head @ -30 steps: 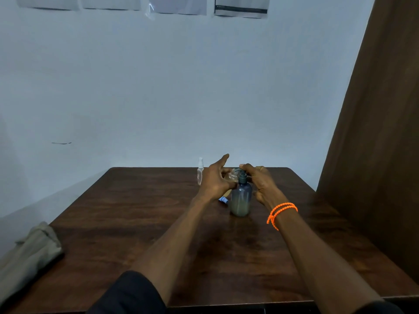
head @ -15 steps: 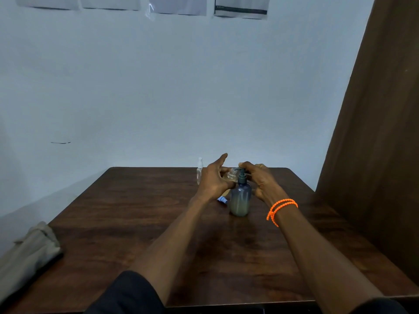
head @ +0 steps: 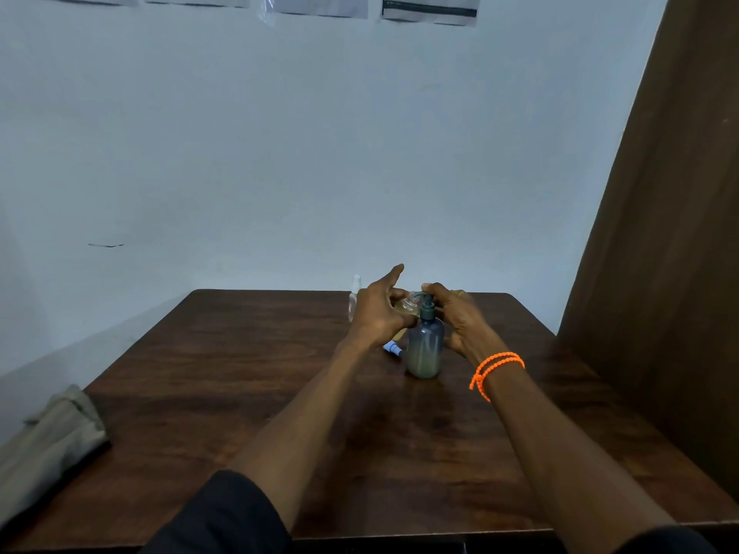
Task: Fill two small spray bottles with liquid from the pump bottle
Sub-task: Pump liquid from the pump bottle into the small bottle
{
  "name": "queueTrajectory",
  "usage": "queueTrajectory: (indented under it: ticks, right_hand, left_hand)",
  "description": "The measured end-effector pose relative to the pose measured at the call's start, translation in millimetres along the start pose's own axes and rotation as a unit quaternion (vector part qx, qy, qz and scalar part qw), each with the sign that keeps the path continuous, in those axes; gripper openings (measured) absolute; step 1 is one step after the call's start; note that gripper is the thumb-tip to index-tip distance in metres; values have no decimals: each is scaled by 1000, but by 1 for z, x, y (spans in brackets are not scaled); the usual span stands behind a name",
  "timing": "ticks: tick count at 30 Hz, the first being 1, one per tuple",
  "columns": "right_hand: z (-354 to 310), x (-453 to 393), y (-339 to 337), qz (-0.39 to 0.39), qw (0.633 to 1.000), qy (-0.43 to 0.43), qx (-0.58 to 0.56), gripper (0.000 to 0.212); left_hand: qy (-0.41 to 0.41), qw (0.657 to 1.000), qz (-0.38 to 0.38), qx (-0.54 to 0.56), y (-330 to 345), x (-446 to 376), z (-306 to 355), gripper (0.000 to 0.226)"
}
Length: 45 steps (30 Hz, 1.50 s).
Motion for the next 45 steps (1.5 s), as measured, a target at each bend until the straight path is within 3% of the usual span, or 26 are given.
queueTrajectory:
  ticks: [20,24,27,29,36,40,45]
  right_hand:
    - [-9,0,-5,10,999,-14,34,45]
    - [2,-3,-2,-10,1000,-3,-7,74]
    - [7,-3,-4,-4,1000,-13,-10,54]
    - [4,0,-6,8,1000,-15,6,52]
    - [-2,-1,-1,2,1000,6,7,84]
    - [1,2,-1,15,1000,5,9,51]
    - [-15,4,-2,19,998,-3,55,44]
  left_hand:
    - [6,1000,-1,-2,2,5,6,106]
    - [6,1000,-5,-4,1,2,4,105]
    - [0,1000,-11,5,3,3,1,107]
    - [2,1000,-11,6,5,4,1,107]
    - [3,1000,-2,-7,0,2,5,106]
    - [3,1000,-1,-5,3,1,-1,107]
    - [5,1000,7,5,2,1,3,104]
Point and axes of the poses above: each hand's wrist, its own x-axis away from the middle knuckle, its own y-axis out of the palm, z = x × y, the point moved 5 cm from there along -x, towards the middle knuckle
